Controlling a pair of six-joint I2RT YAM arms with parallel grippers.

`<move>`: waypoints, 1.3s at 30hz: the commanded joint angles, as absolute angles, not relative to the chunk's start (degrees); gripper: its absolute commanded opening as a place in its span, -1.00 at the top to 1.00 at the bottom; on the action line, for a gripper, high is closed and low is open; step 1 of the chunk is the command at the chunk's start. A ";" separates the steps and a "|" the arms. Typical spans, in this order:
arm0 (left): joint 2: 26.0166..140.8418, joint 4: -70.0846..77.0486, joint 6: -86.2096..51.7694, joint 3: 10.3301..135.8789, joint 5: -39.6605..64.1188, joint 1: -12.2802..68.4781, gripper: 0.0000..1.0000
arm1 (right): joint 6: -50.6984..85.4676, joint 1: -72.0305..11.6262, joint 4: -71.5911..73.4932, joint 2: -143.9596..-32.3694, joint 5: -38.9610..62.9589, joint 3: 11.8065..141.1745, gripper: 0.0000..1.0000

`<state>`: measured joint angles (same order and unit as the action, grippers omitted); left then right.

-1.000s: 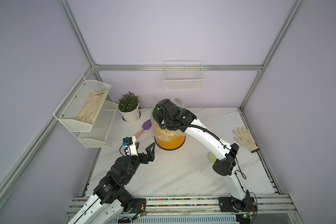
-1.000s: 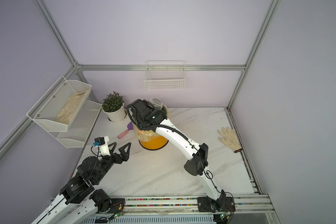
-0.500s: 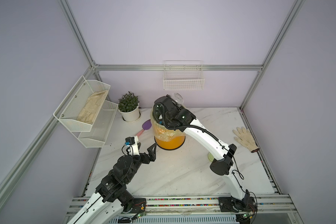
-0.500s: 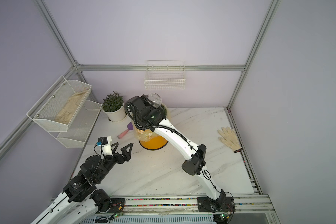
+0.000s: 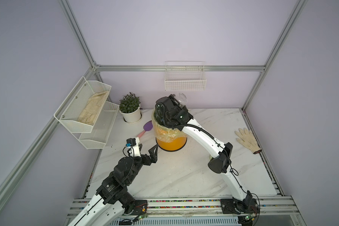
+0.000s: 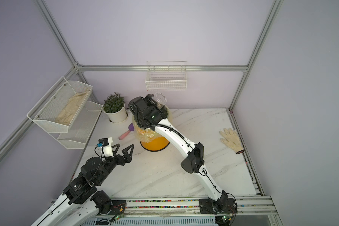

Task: Empty expired oatmeal from jars
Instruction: Pour the expired oatmeal into the trash bin.

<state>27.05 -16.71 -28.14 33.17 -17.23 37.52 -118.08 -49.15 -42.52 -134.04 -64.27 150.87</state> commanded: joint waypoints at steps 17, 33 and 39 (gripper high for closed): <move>28.05 -11.96 -28.92 32.33 -15.84 37.18 -0.99 | -138.15 -48.85 -49.49 -132.53 -73.24 149.76 0.97; 27.16 -11.59 -28.94 31.65 -15.99 37.18 -1.00 | -149.39 -50.91 -41.73 -139.32 -82.32 161.19 0.96; 27.26 -11.55 -28.48 31.75 -15.95 37.18 -1.00 | -145.36 -50.91 -39.76 -128.89 -77.49 141.16 0.94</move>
